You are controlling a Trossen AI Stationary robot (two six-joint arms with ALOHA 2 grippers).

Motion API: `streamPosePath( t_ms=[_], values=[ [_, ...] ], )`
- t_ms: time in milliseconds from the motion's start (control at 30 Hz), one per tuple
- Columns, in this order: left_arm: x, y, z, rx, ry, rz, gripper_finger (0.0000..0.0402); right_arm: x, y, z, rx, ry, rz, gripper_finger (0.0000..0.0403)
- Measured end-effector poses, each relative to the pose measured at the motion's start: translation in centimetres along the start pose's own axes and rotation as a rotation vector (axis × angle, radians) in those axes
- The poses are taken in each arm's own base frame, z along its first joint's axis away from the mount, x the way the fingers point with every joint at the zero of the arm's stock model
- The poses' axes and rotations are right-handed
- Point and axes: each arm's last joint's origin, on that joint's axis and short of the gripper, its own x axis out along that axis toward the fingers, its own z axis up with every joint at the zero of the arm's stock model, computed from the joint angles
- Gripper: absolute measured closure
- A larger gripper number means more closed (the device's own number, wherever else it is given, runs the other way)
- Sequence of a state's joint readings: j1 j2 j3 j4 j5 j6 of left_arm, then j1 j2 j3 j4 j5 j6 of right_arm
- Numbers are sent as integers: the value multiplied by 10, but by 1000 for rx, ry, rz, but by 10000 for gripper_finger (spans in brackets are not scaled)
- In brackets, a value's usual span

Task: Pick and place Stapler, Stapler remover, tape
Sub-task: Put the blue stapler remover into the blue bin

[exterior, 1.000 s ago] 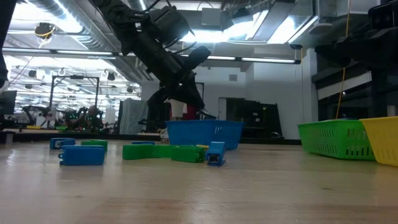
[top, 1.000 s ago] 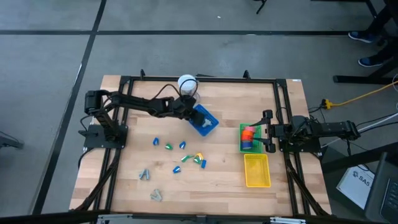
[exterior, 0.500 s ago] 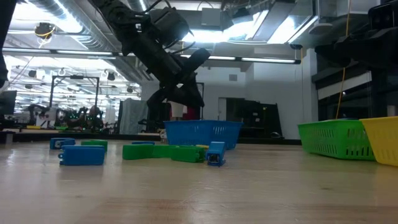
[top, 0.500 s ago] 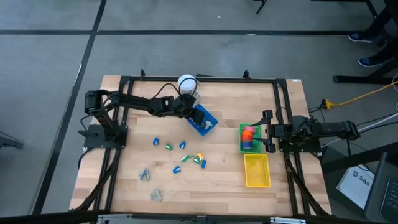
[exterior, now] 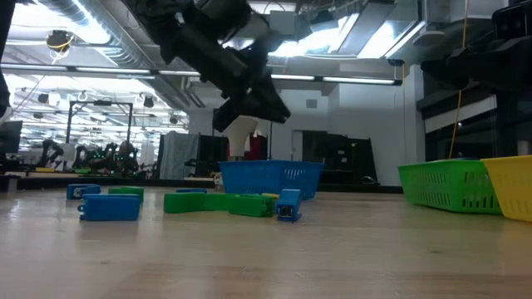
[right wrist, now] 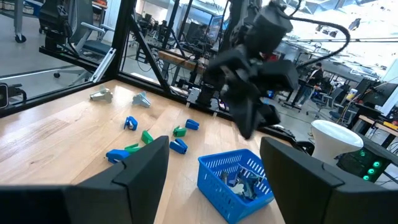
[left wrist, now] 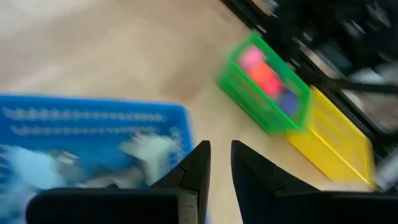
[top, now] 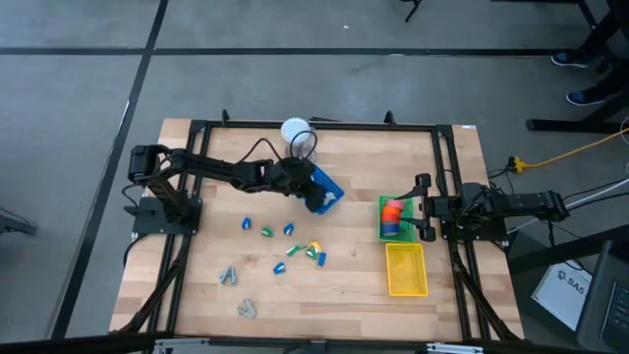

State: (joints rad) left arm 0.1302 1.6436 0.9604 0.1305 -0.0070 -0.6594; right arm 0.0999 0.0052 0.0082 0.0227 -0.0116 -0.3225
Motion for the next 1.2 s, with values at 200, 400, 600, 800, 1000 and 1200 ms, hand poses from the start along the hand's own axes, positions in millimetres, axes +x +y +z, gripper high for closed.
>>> streamPosePath(
  t_ms=[200,400,600,800,1000,1200],
  values=[
    [-10,-23,-17,42,96,-77,350,0,0,0,0,0,0,143],
    [-23,-44,-41,129,207,-91,354,0,0,0,0,0,0,143],
    [-37,-62,-69,121,390,-142,355,0,0,0,0,0,0,143],
    [-51,-72,-100,-40,611,-84,355,0,0,0,0,0,0,143],
    [-67,-77,-127,-278,839,65,355,0,0,0,0,0,0,143],
    [-85,-79,-149,-398,1017,228,355,0,0,0,0,0,0,143]
  ],
)
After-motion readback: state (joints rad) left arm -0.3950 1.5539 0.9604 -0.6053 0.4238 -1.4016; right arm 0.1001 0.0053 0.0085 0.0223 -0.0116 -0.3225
